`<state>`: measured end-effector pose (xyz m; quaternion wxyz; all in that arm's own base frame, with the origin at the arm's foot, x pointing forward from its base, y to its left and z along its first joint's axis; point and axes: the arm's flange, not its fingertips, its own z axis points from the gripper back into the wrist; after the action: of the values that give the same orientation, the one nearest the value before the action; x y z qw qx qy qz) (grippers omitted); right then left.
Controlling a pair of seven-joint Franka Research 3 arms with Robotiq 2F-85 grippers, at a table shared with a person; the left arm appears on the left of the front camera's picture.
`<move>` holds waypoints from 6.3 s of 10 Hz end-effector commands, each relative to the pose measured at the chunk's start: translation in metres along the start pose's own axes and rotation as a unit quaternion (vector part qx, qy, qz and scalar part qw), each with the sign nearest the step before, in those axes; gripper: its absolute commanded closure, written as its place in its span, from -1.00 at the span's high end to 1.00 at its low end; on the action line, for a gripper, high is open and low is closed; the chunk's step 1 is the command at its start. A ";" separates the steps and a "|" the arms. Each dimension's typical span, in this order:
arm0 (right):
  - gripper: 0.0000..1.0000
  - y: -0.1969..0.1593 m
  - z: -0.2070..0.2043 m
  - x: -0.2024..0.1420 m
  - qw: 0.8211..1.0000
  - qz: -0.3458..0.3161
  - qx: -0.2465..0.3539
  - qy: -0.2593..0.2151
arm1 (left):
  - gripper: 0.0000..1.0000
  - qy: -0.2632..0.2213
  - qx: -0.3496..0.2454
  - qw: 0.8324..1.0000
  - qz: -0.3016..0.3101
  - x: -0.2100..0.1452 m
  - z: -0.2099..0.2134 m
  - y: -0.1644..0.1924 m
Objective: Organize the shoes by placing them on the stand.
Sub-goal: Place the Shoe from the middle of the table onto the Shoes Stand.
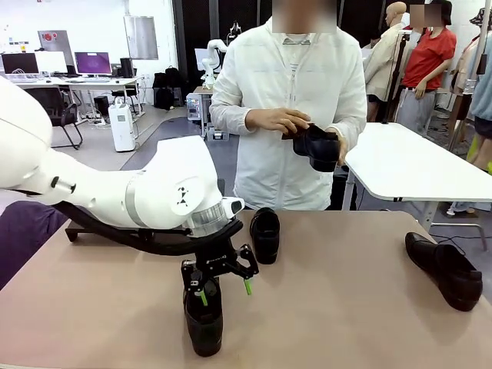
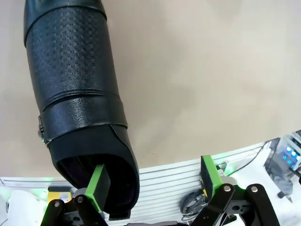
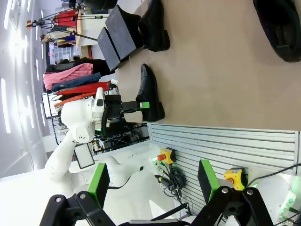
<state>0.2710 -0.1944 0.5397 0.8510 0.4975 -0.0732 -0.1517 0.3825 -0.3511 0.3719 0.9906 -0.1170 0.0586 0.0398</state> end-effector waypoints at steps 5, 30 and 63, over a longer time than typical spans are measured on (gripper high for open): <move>1.00 0.003 0.003 -0.001 1.000 -0.002 -0.002 0.002 | -1.00 -0.004 0.026 1.000 0.017 0.001 -0.015 0.005; 1.00 0.003 0.003 -0.001 1.000 -0.002 -0.002 0.002 | -1.00 -0.140 0.065 0.983 -0.095 -0.051 0.128 0.063; 1.00 0.003 0.003 -0.001 1.000 -0.002 -0.002 0.002 | 1.00 -0.178 0.030 0.949 -0.260 0.156 0.179 0.123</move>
<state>0.2707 -0.1944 0.5397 0.8509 0.4977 -0.0720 -0.1518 0.5739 -0.2058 0.4780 0.9668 -0.0599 -0.1923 -0.1573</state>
